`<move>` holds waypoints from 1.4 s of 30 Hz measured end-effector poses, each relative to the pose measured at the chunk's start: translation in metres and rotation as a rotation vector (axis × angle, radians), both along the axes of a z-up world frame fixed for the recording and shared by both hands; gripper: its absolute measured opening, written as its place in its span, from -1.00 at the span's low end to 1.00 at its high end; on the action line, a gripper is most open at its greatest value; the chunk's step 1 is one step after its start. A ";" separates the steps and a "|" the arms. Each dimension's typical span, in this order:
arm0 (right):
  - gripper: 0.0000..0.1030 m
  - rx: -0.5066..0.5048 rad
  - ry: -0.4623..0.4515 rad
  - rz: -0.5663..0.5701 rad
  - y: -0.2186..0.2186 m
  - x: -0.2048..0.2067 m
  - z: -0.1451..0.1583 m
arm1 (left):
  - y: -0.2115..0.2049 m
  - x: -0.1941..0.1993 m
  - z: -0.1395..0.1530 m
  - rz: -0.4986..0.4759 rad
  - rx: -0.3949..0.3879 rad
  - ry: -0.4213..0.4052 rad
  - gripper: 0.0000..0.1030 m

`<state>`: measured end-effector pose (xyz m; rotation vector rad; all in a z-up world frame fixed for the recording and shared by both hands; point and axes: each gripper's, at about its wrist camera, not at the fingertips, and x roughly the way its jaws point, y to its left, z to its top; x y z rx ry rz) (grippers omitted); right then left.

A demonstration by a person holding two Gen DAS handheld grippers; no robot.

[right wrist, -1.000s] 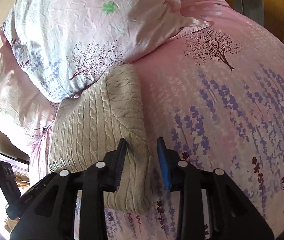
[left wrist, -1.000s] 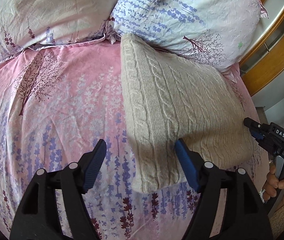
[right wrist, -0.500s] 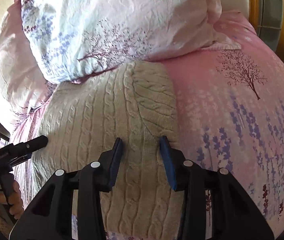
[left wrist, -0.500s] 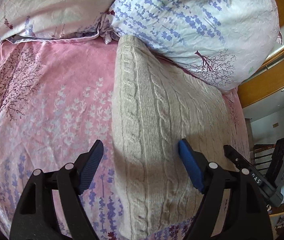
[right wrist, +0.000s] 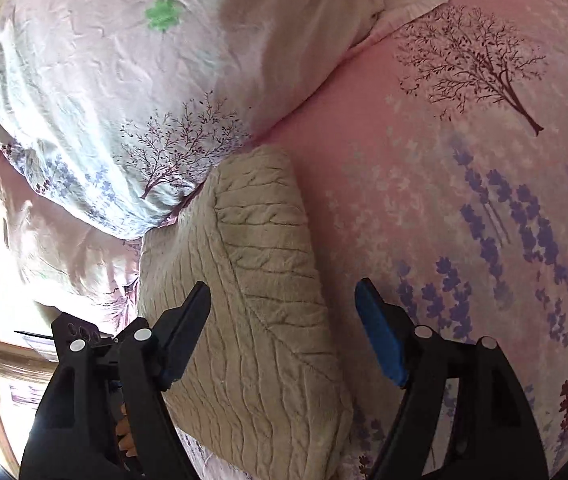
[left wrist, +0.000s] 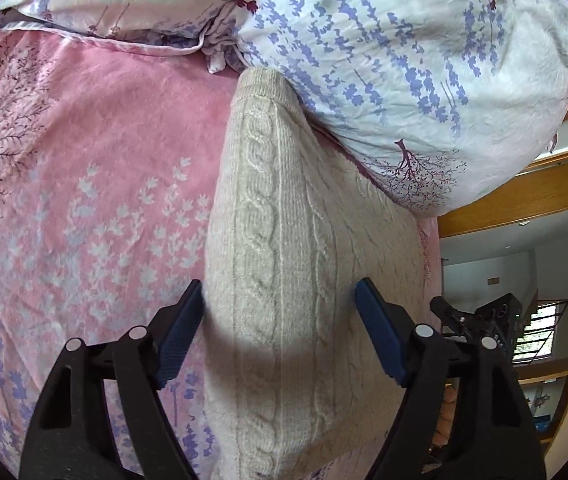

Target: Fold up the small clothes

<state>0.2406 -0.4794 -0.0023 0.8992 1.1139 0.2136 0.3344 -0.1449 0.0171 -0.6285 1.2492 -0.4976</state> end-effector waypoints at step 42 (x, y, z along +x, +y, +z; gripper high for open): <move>-0.10 0.087 -0.108 0.187 0.150 0.032 0.011 | 0.187 -0.072 0.023 0.202 0.153 -0.159 0.02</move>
